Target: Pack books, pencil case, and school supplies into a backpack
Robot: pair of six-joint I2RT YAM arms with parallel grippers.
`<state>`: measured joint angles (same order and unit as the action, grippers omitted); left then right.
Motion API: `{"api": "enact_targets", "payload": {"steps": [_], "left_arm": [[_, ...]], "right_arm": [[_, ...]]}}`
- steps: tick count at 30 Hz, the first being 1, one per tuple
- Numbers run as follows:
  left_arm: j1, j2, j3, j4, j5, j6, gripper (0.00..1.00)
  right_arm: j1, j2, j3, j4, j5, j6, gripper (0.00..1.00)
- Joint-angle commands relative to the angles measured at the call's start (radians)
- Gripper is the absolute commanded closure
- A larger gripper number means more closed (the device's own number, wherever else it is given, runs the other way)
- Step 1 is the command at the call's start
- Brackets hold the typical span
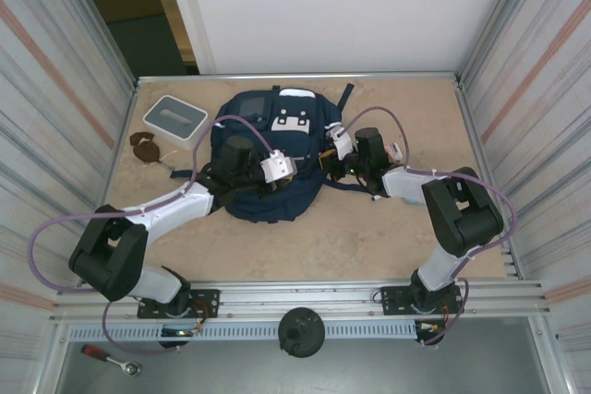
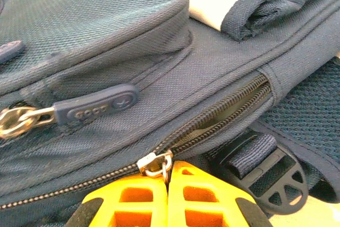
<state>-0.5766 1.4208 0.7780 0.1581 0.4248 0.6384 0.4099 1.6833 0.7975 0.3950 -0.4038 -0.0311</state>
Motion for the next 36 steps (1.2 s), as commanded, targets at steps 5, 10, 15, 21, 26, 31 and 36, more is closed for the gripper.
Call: {"api": "enact_targets", "payload": {"steps": [5,10,15,21,26,31,36], "left_arm": [[0.021,-0.068,-0.019,-0.044,0.114,-0.011,1.00],[0.029,-0.075,-0.026,-0.042,0.127,-0.008,1.00],[0.037,-0.080,-0.033,-0.034,0.144,-0.006,1.00],[0.037,-0.073,-0.032,-0.041,0.165,0.001,1.00],[0.038,-0.063,-0.026,-0.052,0.169,0.010,1.00],[0.041,-0.065,-0.029,-0.046,0.178,0.012,1.00],[0.042,-0.052,-0.023,-0.049,0.181,0.010,1.00]], "right_arm": [[-0.084,0.049,0.129,-0.194,0.183,0.073,1.00],[-0.120,0.064,0.182,-0.279,0.135,0.102,1.00],[-0.164,0.099,0.268,-0.402,0.052,0.125,1.00],[-0.198,0.167,0.363,-0.504,-0.038,0.182,1.00],[-0.242,0.209,0.410,-0.542,-0.103,0.246,0.99],[-0.277,0.262,0.467,-0.589,-0.145,0.278,0.96],[-0.283,0.261,0.466,-0.579,-0.208,0.280,0.90]]}}
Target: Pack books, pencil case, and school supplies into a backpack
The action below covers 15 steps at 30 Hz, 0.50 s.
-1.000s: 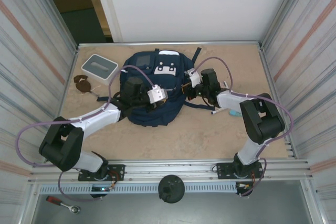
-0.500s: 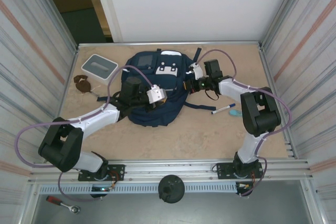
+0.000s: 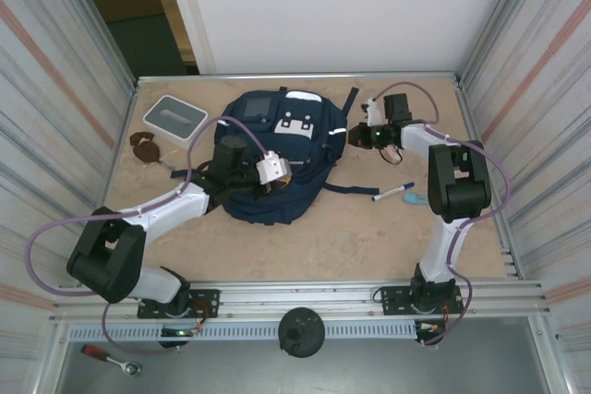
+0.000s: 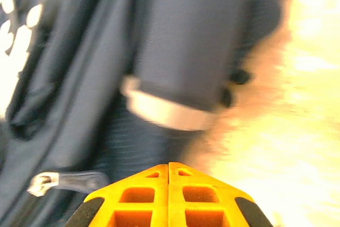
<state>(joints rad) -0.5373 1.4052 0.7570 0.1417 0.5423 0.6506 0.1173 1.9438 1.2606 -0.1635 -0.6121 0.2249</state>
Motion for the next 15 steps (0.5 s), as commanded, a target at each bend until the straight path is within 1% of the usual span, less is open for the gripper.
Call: {"api": "enact_targets", "payload": {"steps": [1,4,5,6,9,12,15], "left_arm": [[0.003,-0.033,0.000,-0.032,0.062,-0.003,1.00],[0.003,-0.022,0.007,-0.034,0.061,-0.004,1.00],[0.003,-0.019,0.009,-0.035,0.061,-0.005,1.00],[0.003,-0.017,0.010,-0.036,0.060,-0.006,1.00],[0.004,-0.012,0.010,-0.032,0.060,-0.008,1.00],[0.003,-0.011,0.011,-0.031,0.061,-0.009,1.00],[0.003,-0.011,0.015,-0.035,0.064,-0.012,1.00]], "right_arm": [[0.010,-0.014,-0.014,-0.002,-0.017,0.022,0.87],[0.011,-0.082,-0.064,0.048,-0.054,0.023,0.81],[0.012,-0.107,-0.080,0.061,-0.057,0.027,0.77],[0.012,-0.129,-0.096,0.073,-0.049,0.034,0.73],[0.012,-0.159,-0.126,0.106,-0.027,0.071,0.64],[0.016,-0.134,-0.128,0.137,0.023,0.134,0.51],[0.025,-0.062,-0.081,0.133,0.045,0.181,0.43]]}}
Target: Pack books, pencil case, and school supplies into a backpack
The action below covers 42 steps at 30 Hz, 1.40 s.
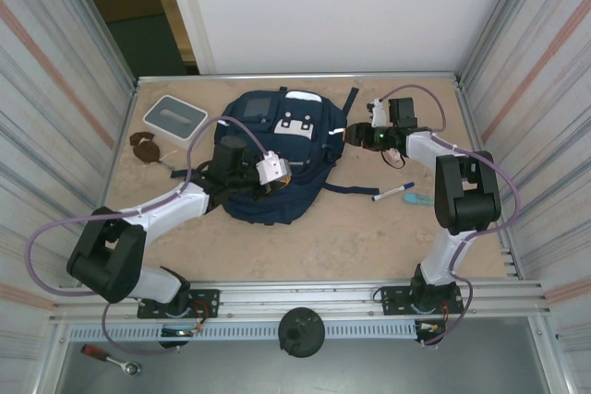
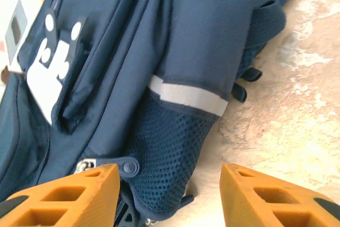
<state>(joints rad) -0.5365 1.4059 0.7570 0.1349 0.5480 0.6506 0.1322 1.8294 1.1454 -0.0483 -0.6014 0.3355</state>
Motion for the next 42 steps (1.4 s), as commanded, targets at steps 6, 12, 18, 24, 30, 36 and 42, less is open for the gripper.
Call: {"api": "enact_targets", "payload": {"steps": [6,12,18,24,30,36,42], "left_arm": [[0.002,-0.012,0.018,-0.024,0.047,-0.025,0.98],[0.003,-0.015,0.018,-0.015,0.023,-0.055,0.97],[0.003,-0.006,0.025,-0.004,-0.032,-0.099,0.91],[0.010,0.004,0.045,-0.004,-0.158,-0.179,0.87],[0.058,0.009,0.048,0.014,-0.270,-0.287,0.86],[0.121,0.050,0.067,0.004,-0.329,-0.404,0.80],[0.165,0.097,0.102,-0.031,-0.418,-0.520,0.72]], "right_arm": [[0.055,0.182,0.143,0.039,-0.021,0.126,0.44],[0.060,0.142,0.100,0.056,0.018,0.125,0.81],[0.049,0.040,-0.023,0.096,0.042,0.128,0.99],[0.074,-0.037,-0.120,0.139,0.072,0.149,1.00],[0.108,-0.119,-0.184,0.155,0.124,0.170,1.00],[0.137,-0.222,-0.286,0.181,0.209,0.200,1.00],[0.213,-0.277,-0.354,0.190,0.263,0.218,1.00]]}}
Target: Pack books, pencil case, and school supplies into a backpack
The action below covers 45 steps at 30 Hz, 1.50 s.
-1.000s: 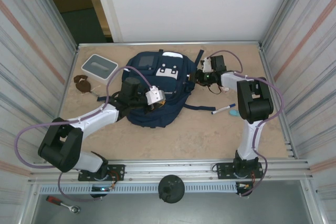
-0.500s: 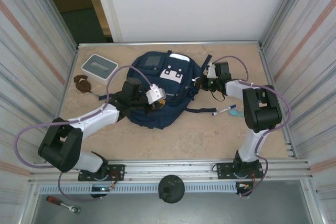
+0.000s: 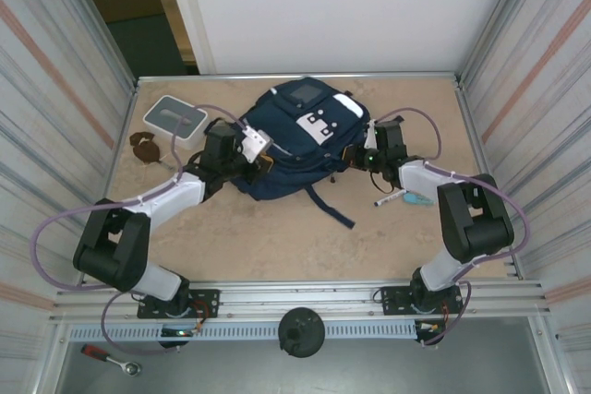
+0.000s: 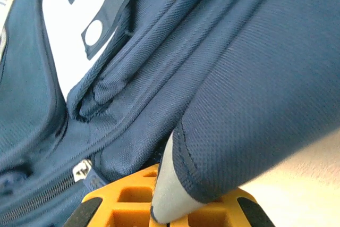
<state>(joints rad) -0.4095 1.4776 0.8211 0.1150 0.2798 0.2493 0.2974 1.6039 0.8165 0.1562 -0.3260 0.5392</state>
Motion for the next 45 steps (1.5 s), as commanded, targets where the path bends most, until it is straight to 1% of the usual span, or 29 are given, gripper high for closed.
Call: {"api": "enact_targets", "payload": {"steps": [1,5,9,12,14,15,17,20,22,25,28,31,32,34,38,43,45], "left_arm": [[0.050,0.027,0.043,-0.017,-0.164,-0.147,0.71],[0.095,0.003,0.045,-0.033,-0.189,-0.253,0.66],[0.120,-0.049,0.023,-0.032,-0.207,-0.315,0.59],[0.122,-0.083,0.014,-0.050,-0.259,-0.333,0.50],[0.123,-0.107,0.005,-0.065,-0.308,-0.348,0.42],[0.123,-0.121,-0.002,-0.073,-0.336,-0.358,0.38],[0.123,-0.154,-0.016,-0.087,-0.362,-0.382,0.33],[0.120,-0.215,-0.049,-0.087,-0.316,-0.444,0.31],[0.092,-0.248,-0.070,-0.069,-0.307,-0.474,0.30],[0.010,-0.262,-0.081,-0.071,-0.367,-0.469,0.29],[-0.057,-0.243,-0.069,-0.089,-0.406,-0.470,0.28],[-0.129,-0.218,-0.060,-0.096,-0.481,-0.463,0.24],[-0.157,-0.209,-0.057,-0.098,-0.509,-0.462,0.22],[-0.198,-0.187,-0.045,-0.100,-0.552,-0.459,0.19],[-0.260,-0.102,0.004,-0.113,-0.644,-0.453,0.11],[-0.328,0.039,0.101,-0.133,-0.757,-0.437,0.04],[-0.359,0.089,0.135,-0.127,-0.824,-0.416,0.01]], "right_arm": [[0.065,-0.057,-0.032,-0.018,-0.004,0.016,0.98],[0.119,-0.058,-0.042,-0.038,0.004,0.005,0.93],[0.133,-0.034,-0.021,-0.078,-0.009,-0.027,0.87],[0.134,-0.011,0.013,-0.126,-0.033,-0.064,0.79],[0.138,-0.017,0.036,-0.168,-0.033,-0.099,0.74],[0.137,-0.033,0.047,-0.199,-0.016,-0.122,0.71],[0.137,-0.073,0.063,-0.257,0.039,-0.164,0.64],[0.134,-0.136,0.070,-0.309,0.105,-0.203,0.57],[0.131,-0.161,0.064,-0.299,0.113,-0.204,0.54],[0.137,-0.155,0.068,-0.253,0.084,-0.190,0.51],[0.151,-0.117,0.102,-0.223,0.072,-0.188,0.50],[0.149,-0.067,0.143,-0.210,0.099,-0.168,0.46],[0.150,-0.057,0.148,-0.194,0.103,-0.162,0.43],[0.151,-0.040,0.145,-0.152,0.114,-0.151,0.39],[0.155,0.026,0.135,-0.091,0.110,-0.121,0.37],[0.160,0.105,0.092,-0.016,0.080,-0.086,0.37],[0.157,0.120,0.083,-0.001,0.070,-0.084,0.37]]}}
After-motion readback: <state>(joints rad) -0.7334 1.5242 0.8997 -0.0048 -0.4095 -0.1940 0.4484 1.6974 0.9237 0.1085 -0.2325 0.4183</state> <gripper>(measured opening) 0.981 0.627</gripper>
